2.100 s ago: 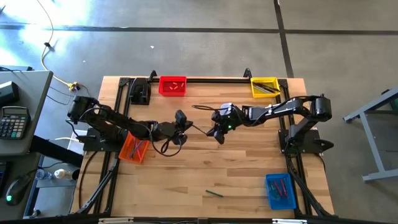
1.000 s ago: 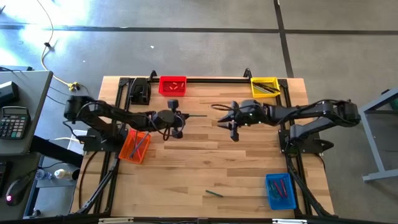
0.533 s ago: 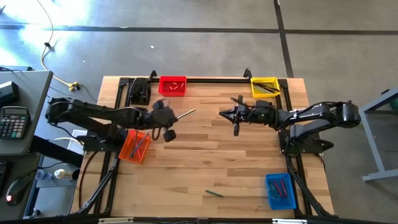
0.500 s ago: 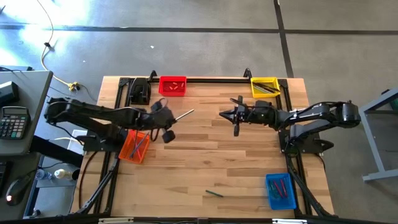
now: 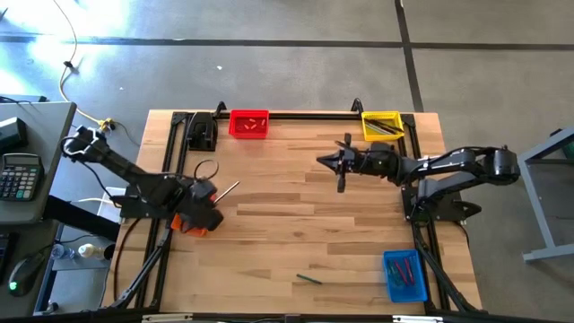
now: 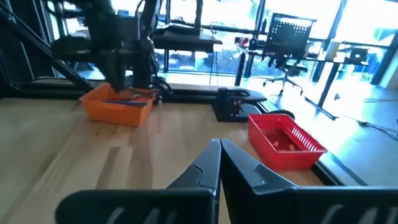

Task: Sort crayons/erasers/pens/pencils in bins
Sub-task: Put the green pencil into the orange basket, then put the green crayon into the blue basket

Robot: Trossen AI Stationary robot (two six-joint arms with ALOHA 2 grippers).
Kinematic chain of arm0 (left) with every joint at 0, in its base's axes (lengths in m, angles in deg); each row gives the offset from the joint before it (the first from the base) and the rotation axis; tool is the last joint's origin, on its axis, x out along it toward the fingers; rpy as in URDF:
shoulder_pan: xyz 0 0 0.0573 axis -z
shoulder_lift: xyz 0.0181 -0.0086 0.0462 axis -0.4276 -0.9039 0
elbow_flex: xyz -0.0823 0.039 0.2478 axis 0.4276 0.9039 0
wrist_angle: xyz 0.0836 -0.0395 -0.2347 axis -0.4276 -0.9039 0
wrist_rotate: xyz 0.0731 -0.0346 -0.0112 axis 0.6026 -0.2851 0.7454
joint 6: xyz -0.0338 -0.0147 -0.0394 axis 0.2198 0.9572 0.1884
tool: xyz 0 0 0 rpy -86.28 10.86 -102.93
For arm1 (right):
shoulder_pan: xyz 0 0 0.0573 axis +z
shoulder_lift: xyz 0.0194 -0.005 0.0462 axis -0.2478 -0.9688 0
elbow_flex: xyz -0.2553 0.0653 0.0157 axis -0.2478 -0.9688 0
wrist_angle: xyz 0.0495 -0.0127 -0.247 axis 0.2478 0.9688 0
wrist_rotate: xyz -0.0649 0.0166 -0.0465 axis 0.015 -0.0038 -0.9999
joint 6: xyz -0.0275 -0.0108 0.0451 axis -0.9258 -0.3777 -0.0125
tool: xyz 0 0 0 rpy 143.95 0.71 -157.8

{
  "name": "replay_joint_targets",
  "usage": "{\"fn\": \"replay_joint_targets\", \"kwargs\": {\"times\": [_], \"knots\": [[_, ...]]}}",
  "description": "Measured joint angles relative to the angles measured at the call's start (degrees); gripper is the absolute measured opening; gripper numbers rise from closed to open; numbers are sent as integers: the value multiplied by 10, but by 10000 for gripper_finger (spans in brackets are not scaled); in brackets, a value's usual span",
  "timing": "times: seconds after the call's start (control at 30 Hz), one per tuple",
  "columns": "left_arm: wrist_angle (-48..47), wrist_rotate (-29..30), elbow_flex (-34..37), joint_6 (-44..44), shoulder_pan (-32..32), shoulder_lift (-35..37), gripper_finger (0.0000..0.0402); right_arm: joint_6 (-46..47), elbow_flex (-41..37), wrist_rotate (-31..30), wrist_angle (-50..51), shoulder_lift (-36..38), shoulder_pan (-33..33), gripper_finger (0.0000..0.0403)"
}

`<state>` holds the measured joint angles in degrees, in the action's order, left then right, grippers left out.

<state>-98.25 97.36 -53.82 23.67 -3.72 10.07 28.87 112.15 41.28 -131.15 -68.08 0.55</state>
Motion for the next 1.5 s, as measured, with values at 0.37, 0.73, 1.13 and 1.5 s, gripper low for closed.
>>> {"fn": "replay_joint_targets", "kwargs": {"times": [0.37,0.73,1.13,1.5], "knots": [[-64,104,46,261,187,5,5,-3,0,31,-41,0,-25,0],[-65,85,46,296,213,-47,19,-3,0,31,-43,0,-25,0],[-61,21,46,336,211,-152,25,-3,0,31,-43,0,-25,0],[-69,-33,32,295,211,-153,121,-3,0,32,-42,0,-25,0]]}}
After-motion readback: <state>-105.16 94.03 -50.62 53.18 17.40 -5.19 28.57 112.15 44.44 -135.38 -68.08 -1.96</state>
